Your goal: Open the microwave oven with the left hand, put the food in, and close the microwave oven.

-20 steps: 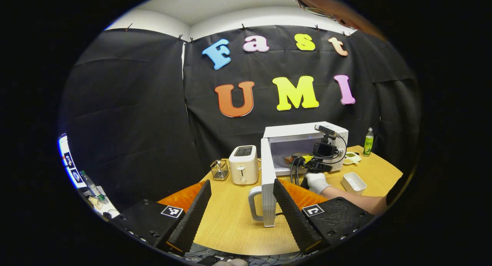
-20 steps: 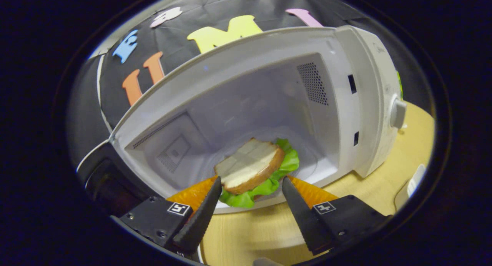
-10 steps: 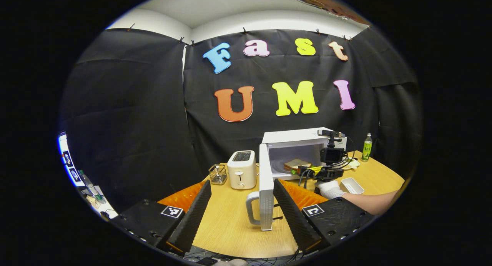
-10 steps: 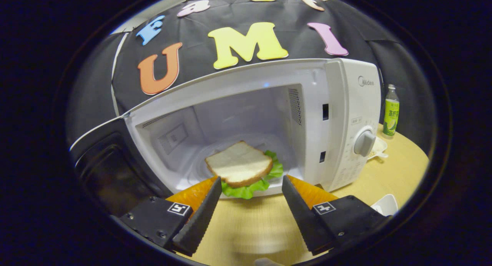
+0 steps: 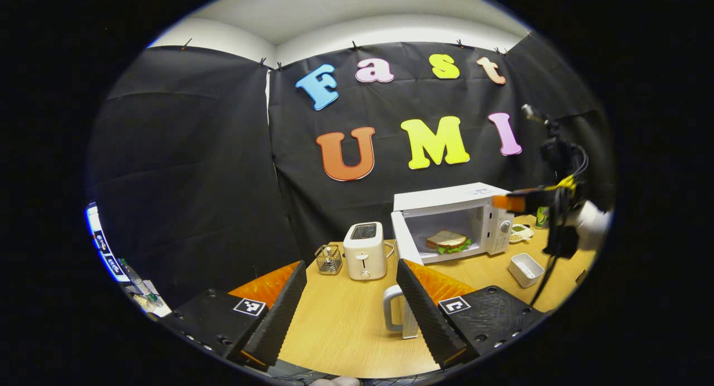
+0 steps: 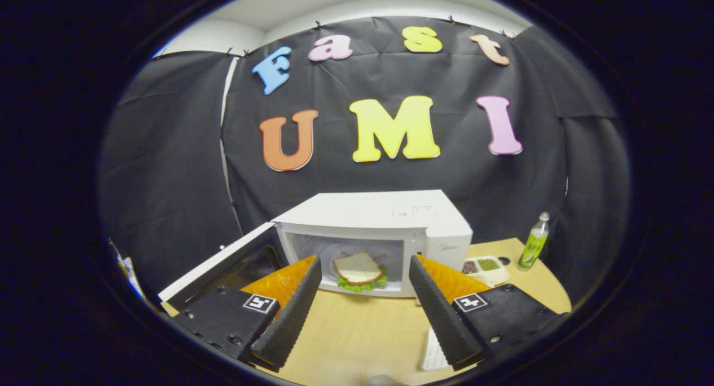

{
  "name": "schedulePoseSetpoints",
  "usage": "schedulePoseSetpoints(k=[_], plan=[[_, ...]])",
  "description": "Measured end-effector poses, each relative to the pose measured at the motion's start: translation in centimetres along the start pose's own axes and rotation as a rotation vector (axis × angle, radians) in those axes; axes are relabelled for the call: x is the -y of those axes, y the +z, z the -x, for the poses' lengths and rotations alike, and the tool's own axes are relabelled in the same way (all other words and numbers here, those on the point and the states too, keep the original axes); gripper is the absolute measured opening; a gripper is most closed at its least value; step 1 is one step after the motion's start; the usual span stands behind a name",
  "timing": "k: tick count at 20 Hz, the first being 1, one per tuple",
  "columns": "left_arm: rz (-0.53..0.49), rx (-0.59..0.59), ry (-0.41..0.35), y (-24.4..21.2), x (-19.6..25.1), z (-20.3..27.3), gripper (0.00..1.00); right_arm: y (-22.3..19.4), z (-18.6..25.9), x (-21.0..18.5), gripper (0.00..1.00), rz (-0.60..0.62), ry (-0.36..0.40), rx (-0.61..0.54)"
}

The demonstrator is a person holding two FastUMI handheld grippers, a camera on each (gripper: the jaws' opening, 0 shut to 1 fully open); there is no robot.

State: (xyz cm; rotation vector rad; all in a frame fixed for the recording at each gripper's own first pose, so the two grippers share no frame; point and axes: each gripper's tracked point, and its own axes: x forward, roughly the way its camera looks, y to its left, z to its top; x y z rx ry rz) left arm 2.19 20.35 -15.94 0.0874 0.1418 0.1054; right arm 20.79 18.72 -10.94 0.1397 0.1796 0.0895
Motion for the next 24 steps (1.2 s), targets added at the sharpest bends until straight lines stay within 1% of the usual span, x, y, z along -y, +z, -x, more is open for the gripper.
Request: schedulePoseSetpoints(k=[1,2,3,6,8,10,11,12,13,14,15,16,17,18,19,20,21,22,23,24], plan=[[0.004,-0.013,0.002,-0.7,-0.4,-0.2,0.97,1.2,2.0,0.7,1.0,0.018,0.001,0.005],[0.018,-0.017,0.004,-1.5,-0.9,-0.6,0.96,2.1,4.0,1.6,1.0,0.027,-0.008,0.005],[0.035,-0.025,0.004,-2.2,-1.1,-1.0,0.96,3.0,5.8,2.0,0.91,0.03,-0.012,0.005],[0.049,-0.047,0.003,-4.7,-1.7,-2.1,0.96,5.1,11.1,3.6,0.91,0.038,-0.038,0.008],[0.047,-0.035,0.007,-5.8,-2.1,-3.0,0.96,6.5,14.4,4.6,0.92,0.045,-0.065,0.026],[0.052,-0.058,-0.003,-7.4,-1.9,-4.1,0.96,7.2,17.2,5.5,0.91,0.031,-0.09,0.026],[0.059,-0.067,-0.009,-8.0,-1.9,-4.6,0.95,7.3,18.5,6.1,1.0,0.018,-0.105,0.021],[0.061,-0.078,-0.01,-8.6,-1.9,-5.3,0.94,7.7,19.5,6.7,0.92,0.002,-0.117,0.022],[0.06,-0.084,-0.017,-9.2,-1.7,-5.9,0.88,7.9,20.5,7.3,1.0,-0.001,-0.136,0.019],[0.053,-0.088,-0.03,-9.5,-1.4,-6.3,0.86,8.2,21.5,8.2,0.91,-0.001,-0.16,0.02],[0.045,-0.087,-0.04,-9.7,-1.1,-6.8,0.76,8.8,22.2,9.1,1.0,0.002,-0.185,0.035],[0.044,-0.089,-0.056,-9.8,-0.6,-7.3,0.81,9.2,22.8,9.7,0.91,0.004,-0.204,0.043],[0.046,-0.095,-0.065,-9.9,-0.3,-7.8,0.78,9.4,23.4,10.1,1.0,0.003,-0.217,0.048],[0.05,-0.095,-0.077,-9.9,0.2,-8.0,0.76,9.6,23.8,10.3,0.91,-0.007,-0.224,0.052],[0.052,-0.095,-0.088,-9.8,0.7,-8.2,0.68,10.0,24.1,10.5,0.92,-0.018,-0.225,0.06],[0.064,-0.098,-0.112,-9.8,1.4,-8.4,0.74,10.1,24.3,10.8,0.92,-0.02,-0.231,0.061],[0.067,-0.1,-0.126,-9.7,1.8,-8.4,0.71,9.9,24.4,11.3,1.0,-0.029,-0.239,0.049],[0.065,-0.099,-0.144,-9.7,2.2,-8.6,0.67,9.9,24.6,11.3,0.91,-0.046,-0.233,0.047],[0.057,-0.096,-0.136,-9.7,2.0,-8.8,0.41,10.1,24.8,11.6,0.92,-0.055,-0.238,0.047],[0.043,-0.087,-0.112,-9.7,1.6,-9.3,0.25,10.2,24.9,11.9,0.92,-0.058,-0.243,0.047]])
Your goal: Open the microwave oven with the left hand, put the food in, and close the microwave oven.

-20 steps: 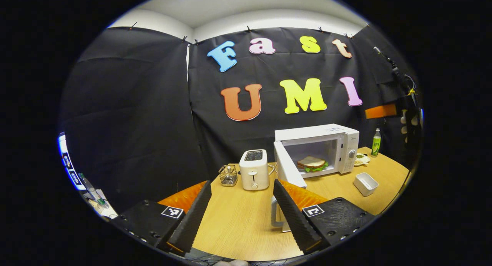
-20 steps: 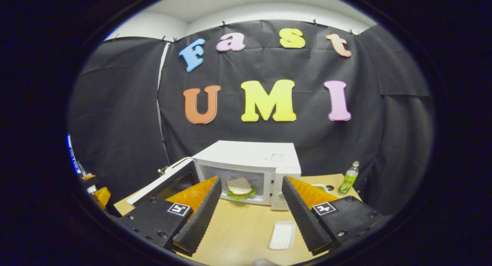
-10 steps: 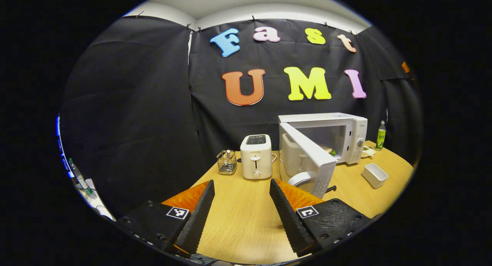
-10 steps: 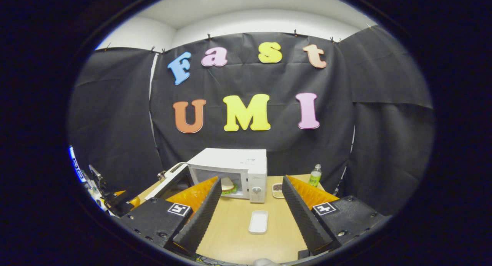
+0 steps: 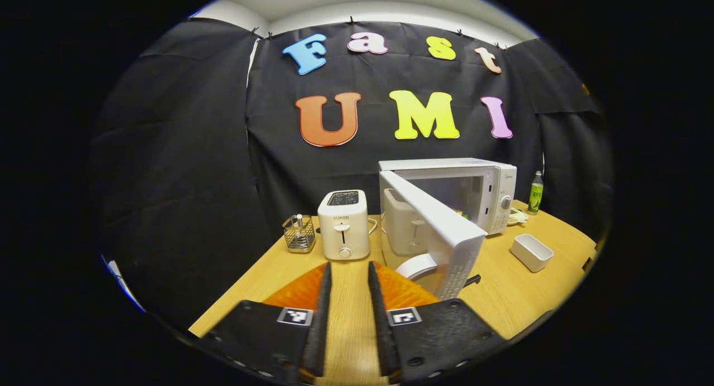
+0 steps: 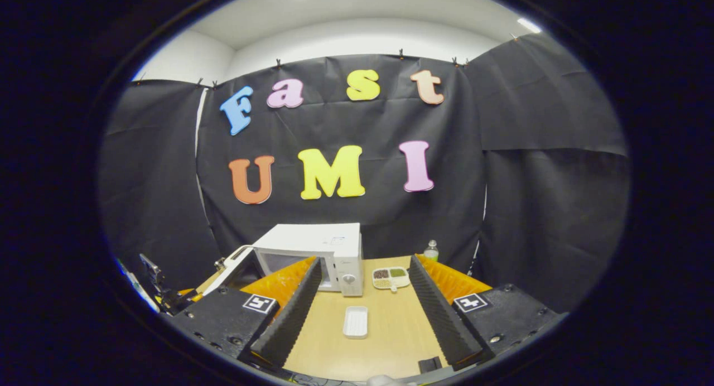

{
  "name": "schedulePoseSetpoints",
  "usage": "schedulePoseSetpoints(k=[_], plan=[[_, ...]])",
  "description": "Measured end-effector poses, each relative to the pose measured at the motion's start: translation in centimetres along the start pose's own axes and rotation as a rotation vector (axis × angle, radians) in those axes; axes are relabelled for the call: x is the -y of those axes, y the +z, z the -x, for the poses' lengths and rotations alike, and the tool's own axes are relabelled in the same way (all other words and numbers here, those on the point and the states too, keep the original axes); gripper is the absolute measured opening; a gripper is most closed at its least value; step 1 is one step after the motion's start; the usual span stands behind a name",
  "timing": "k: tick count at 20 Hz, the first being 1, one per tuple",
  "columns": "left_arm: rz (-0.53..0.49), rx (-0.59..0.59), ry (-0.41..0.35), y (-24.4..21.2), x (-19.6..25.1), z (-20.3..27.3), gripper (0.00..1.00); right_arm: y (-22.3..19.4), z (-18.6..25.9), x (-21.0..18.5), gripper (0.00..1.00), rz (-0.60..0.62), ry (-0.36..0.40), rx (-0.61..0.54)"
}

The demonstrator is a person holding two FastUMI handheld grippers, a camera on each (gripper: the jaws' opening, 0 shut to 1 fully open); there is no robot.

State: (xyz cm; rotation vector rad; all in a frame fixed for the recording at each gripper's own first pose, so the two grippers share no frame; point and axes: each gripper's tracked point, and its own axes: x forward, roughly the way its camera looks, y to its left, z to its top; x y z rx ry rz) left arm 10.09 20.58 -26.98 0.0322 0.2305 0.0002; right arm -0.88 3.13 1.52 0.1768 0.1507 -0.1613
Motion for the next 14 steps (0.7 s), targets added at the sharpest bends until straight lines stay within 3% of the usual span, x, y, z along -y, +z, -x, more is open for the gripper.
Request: schedulePoseSetpoints(k=[1,2,3,5,6,9,10,11,12,13,14], plan=[[-0.013,0.004,-0.001,-0.1,0.3,-0.5,0.01,0.1,0.2,0.0,0.91,-0.001,0.0,0.0],[-0.022,0.002,-0.009,0.0,0.7,-0.2,0.14,0.2,0.2,0.0,0.91,0.005,0.002,0.002],[-0.027,0.002,-0.023,-0.2,1.2,-0.5,0.0,0.2,0.3,0.0,1.0,0.017,0.002,0.001],[-0.041,0.005,-0.047,-0.3,1.9,-1.0,0.0,0.3,0.2,0.0,1.0,0.026,0.004,-0.003],[-0.041,0.007,-0.055,-0.2,2.3,-1.2,0.0,0.4,0.3,0.1,0.92,0.018,0.004,-0.002],[-0.021,0.011,-0.068,0.0,3.2,-1.6,0.0,0.9,0.2,0.7,1.0,-0.006,-0.002,0.01],[-0.022,0.011,-0.075,0.0,3.6,-1.4,0.0,1.0,0.3,0.8,0.91,-0.006,0.0,0.01],[-0.027,0.01,-0.082,0.1,4.2,-1.4,0.0,1.1,0.3,1.1,0.91,-0.004,-0.001,0.01],[-0.027,0.014,-0.09,0.1,5.0,-1.4,0.0,1.3,0.1,1.2,1.0,-0.004,0.005,0.013],[-0.024,0.012,-0.1,0.1,5.8,-1.3,0.0,1.5,0.0,1.3,1.0,-0.003,0.01,0.014],[-0.022,0.012,-0.109,0.1,6.6,-1.2,0.0,1.7,0.0,1.3,0.92,-0.001,0.02,0.017]])
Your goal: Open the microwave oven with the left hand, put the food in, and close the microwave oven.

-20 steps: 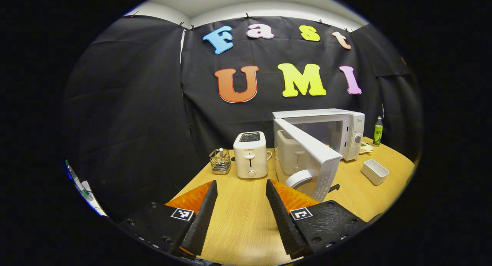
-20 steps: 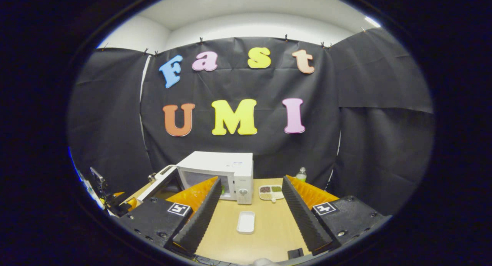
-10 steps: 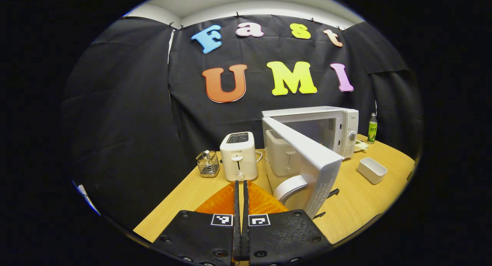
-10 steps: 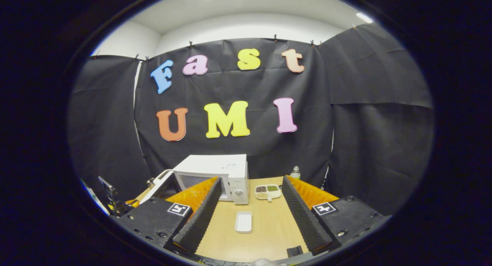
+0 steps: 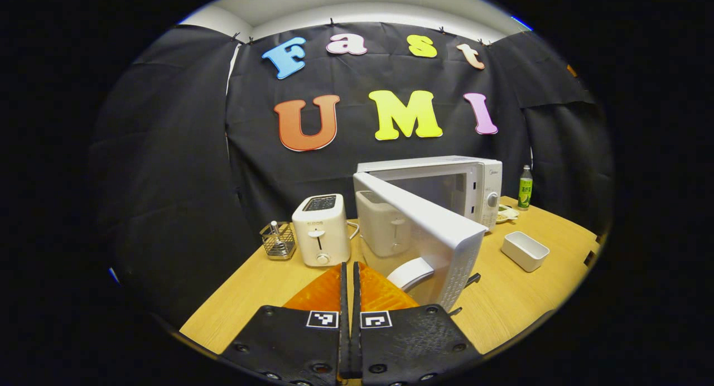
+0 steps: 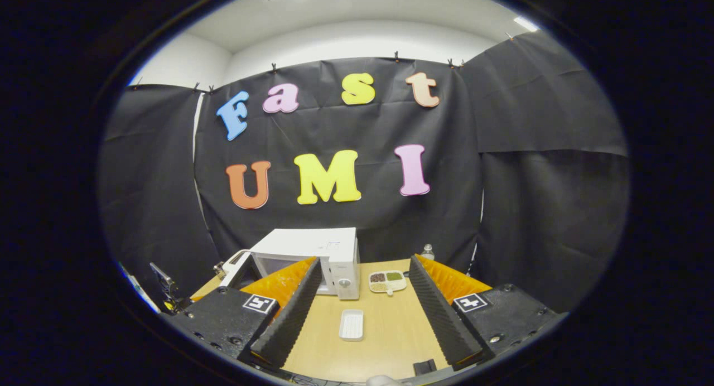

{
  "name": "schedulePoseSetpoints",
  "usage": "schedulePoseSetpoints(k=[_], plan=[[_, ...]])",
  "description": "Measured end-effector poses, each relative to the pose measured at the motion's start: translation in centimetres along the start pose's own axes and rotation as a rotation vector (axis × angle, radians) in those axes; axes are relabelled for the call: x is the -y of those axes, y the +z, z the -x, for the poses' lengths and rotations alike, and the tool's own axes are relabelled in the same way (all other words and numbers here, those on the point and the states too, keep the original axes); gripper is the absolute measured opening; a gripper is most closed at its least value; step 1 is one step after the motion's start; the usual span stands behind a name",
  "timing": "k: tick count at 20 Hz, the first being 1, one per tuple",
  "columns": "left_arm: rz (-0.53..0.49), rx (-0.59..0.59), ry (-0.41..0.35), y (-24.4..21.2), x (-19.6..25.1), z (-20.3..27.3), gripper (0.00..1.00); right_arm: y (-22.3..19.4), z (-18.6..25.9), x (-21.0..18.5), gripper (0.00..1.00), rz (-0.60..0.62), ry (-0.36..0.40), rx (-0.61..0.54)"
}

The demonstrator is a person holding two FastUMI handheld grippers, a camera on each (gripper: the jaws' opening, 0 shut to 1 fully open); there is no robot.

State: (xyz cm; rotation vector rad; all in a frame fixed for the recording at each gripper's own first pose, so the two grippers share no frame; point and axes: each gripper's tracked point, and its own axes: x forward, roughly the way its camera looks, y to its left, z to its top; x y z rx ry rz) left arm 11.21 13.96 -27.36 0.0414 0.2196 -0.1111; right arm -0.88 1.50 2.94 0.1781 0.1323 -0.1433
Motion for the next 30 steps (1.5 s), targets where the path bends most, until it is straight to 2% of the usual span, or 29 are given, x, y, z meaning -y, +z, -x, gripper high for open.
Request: schedulePoseSetpoints(k=[1,2,3,4,8,9,11,12,14,15,16,17,21,27,28,30], plan=[[-0.001,-0.006,-0.005,0.0,0.9,-0.1,0.0,0.2,-0.1,0.2,1.0,0.001,0.005,0.004],[-0.002,-0.01,-0.014,-0.1,1.9,-0.2,0.0,0.3,-0.3,0.3,1.0,0.004,0.012,0.006],[0.0,-0.012,-0.022,0.0,3.0,-0.3,0.0,0.1,-0.4,0.5,0.92,0.002,0.018,-0.001],[0.006,-0.014,-0.037,0.2,4.3,-0.5,0.0,0.0,-0.5,0.5,0.91,-0.003,0.025,-0.01],[0.023,-0.005,-0.085,0.9,9.4,-2.1,0.0,0.4,-1.0,1.8,0.92,-0.003,0.033,-0.009],[0.023,-0.001,-0.097,1.3,10.5,-2.7,0.0,0.8,-1.2,2.2,1.0,-0.002,0.031,-0.001],[0.015,0.005,-0.119,1.7,12.9,-3.8,0.0,1.0,-1.7,2.9,1.0,0.002,0.029,0.001],[0.009,0.009,-0.131,1.9,14.0,-4.4,0.0,1.0,-1.8,3.2,0.91,0.005,0.028,-0.003],[-0.01,0.013,-0.155,2.2,16.1,-5.7,0.0,1.2,-2.0,3.9,0.92,0.008,0.027,-0.003],[-0.014,0.012,-0.162,2.4,16.9,-6.3,0.0,1.2,-2.2,4.3,1.0,0.013,0.025,-0.007],[-0.012,0.016,-0.172,2.8,17.9,-7.0,0.0,1.2,-2.4,4.7,1.0,0.016,0.024,-0.009],[-0.01,0.02,-0.184,3.1,18.8,-7.6,0.0,1.2,-2.5,5.0,0.92,0.017,0.022,-0.012],[-0.026,0.03,-0.229,4.2,22.2,-10.2,0.0,1.1,-3.2,6.3,0.92,0.021,0.011,-0.019],[-0.013,0.036,-0.244,5.7,25.6,-14.8,0.0,0.2,-4.1,7.7,0.92,0.012,-0.018,-0.041],[-0.014,0.034,-0.245,5.8,26.1,-15.6,0.0,0.2,-4.3,8.0,1.0,0.008,-0.022,-0.038],[-0.041,0.035,-0.227,6.0,26.4,-17.4,0.0,0.2,-4.7,8.5,1.0,-0.001,-0.035,-0.035]])
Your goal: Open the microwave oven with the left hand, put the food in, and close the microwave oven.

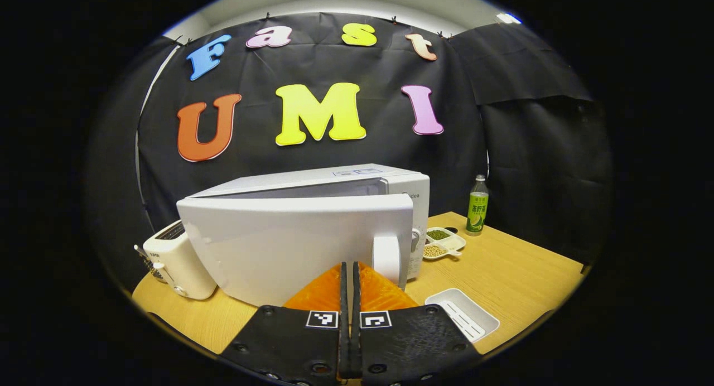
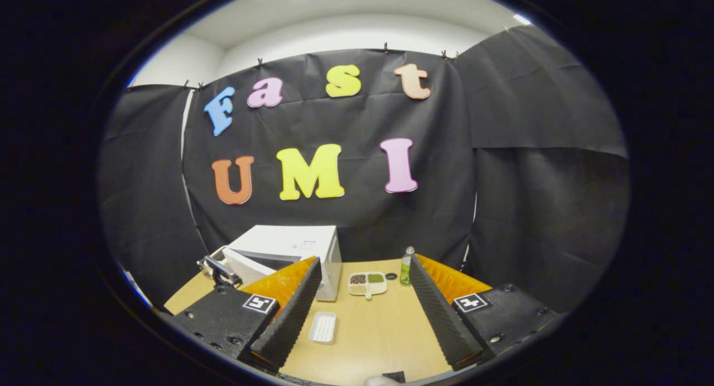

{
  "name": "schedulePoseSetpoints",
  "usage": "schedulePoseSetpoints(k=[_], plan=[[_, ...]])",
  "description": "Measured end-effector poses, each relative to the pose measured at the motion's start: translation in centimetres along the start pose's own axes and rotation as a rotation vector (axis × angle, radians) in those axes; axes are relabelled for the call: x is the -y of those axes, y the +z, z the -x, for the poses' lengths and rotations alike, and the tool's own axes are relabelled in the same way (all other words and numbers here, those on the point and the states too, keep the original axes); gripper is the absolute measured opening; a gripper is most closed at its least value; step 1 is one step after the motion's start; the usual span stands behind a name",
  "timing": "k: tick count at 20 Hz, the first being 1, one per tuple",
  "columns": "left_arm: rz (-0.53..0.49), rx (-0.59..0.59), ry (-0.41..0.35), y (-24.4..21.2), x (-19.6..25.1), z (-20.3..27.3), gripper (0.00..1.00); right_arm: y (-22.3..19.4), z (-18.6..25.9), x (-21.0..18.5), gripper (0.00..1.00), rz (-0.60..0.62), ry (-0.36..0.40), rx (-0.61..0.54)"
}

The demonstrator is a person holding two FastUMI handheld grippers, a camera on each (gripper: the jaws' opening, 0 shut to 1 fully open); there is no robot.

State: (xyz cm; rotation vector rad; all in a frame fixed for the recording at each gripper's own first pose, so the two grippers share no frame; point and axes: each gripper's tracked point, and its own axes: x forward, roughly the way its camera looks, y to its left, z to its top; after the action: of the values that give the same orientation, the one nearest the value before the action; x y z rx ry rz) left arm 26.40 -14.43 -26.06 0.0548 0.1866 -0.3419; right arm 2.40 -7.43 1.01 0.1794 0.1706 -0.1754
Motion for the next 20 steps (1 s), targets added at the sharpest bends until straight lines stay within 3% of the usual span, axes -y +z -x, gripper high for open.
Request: schedulePoseSetpoints(k=[2,3,4,5,7,8,10,11,12,13,20], plan=[[0.005,0.003,0.008,0.3,0.3,-1.8,0.0,0.0,-0.3,0.4,1.0,-0.007,-0.009,0.005],[0.008,-0.001,0.015,0.4,0.2,-2.6,0.0,0.0,-0.4,0.6,0.92,-0.006,-0.008,0.004],[0.02,-0.004,0.021,0.4,0.1,-3.5,0.0,-0.1,-0.6,0.8,0.92,-0.005,-0.011,-0.001],[0.034,0.001,0.017,0.7,0.2,-4.4,0.0,-0.2,-0.8,1.1,1.0,0.0,-0.016,-0.003],[0.032,-0.001,0.029,0.7,0.1,-6.1,0.0,-0.2,-1.2,1.7,1.0,0.004,-0.026,-0.01],[0.041,0.003,0.032,1.0,0.1,-6.9,0.0,-0.3,-1.4,1.9,0.92,0.005,-0.028,-0.012],[0.046,0.001,0.038,1.1,0.3,-8.0,0.0,-0.2,-2.0,2.4,0.92,0.001,-0.031,-0.015],[0.043,-0.006,0.05,1.0,0.4,-8.4,0.0,-0.2,-2.2,2.6,1.0,-0.001,-0.033,-0.018],[0.041,0.003,0.07,1.2,0.0,-8.6,0.0,-0.3,-2.4,2.7,1.0,-0.003,-0.031,-0.019],[0.047,0.005,0.073,1.2,0.1,-8.6,0.0,-0.3,-2.6,2.8,0.92,-0.003,-0.033,-0.023],[0.107,-0.015,0.075,1.3,0.3,-9.5,0.0,-0.2,-3.2,2.1,0.92,-0.008,-0.013,-0.024]])
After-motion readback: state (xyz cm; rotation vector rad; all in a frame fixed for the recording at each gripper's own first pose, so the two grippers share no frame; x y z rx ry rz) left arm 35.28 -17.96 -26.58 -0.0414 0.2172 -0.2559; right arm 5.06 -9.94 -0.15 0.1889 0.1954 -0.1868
